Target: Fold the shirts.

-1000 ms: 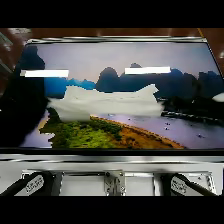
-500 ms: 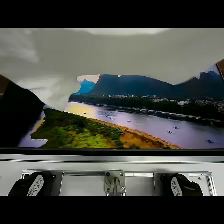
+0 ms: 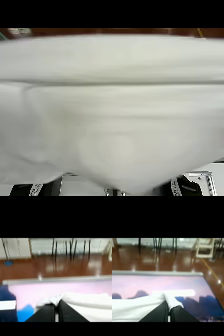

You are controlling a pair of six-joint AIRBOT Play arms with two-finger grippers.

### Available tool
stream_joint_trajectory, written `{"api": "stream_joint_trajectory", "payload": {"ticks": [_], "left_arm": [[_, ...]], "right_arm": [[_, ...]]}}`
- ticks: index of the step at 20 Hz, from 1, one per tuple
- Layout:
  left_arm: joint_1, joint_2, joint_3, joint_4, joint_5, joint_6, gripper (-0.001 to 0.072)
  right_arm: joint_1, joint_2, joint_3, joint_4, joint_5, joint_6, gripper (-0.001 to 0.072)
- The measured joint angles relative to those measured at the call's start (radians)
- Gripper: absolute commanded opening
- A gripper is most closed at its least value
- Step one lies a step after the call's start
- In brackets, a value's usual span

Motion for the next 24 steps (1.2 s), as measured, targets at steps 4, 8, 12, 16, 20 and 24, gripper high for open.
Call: {"api": "stream_joint_trajectory", "payload": {"ticks": [4,8,12,16,20,24], "left_arm": [[0.0,-0.035,-0.212,0.005,-0.027,0.023,0.004],[-0.001,-0.17,-0.476,-0.008,0.055,0.047,0.004],[-0.018,-0.421,-0.644,-0.082,0.254,0.137,0.0041],[-0.063,-0.721,-0.66,-0.218,0.498,0.274,0.004],[-0.109,-0.921,-0.619,-0.311,0.681,0.334,0.004],[-0.159,-1.016,-0.6,-0.346,0.825,0.378,0.004]], "right_arm": [[0.0,-0.112,-0.154,-0.011,0.145,0.012,0.0077],[0.014,-0.283,-0.429,0.005,0.08,0.018,0.0077],[0.089,-0.531,-0.603,0.028,-0.258,0.019,0.0077],[0.207,-0.771,-0.65,0.031,-0.735,0.019,0.0077],[0.292,-0.932,-0.664,0.044,-1.142,0.019,0.0077],[0.32,-1.012,-0.668,0.054,-1.292,0.068,0.0077]]}}
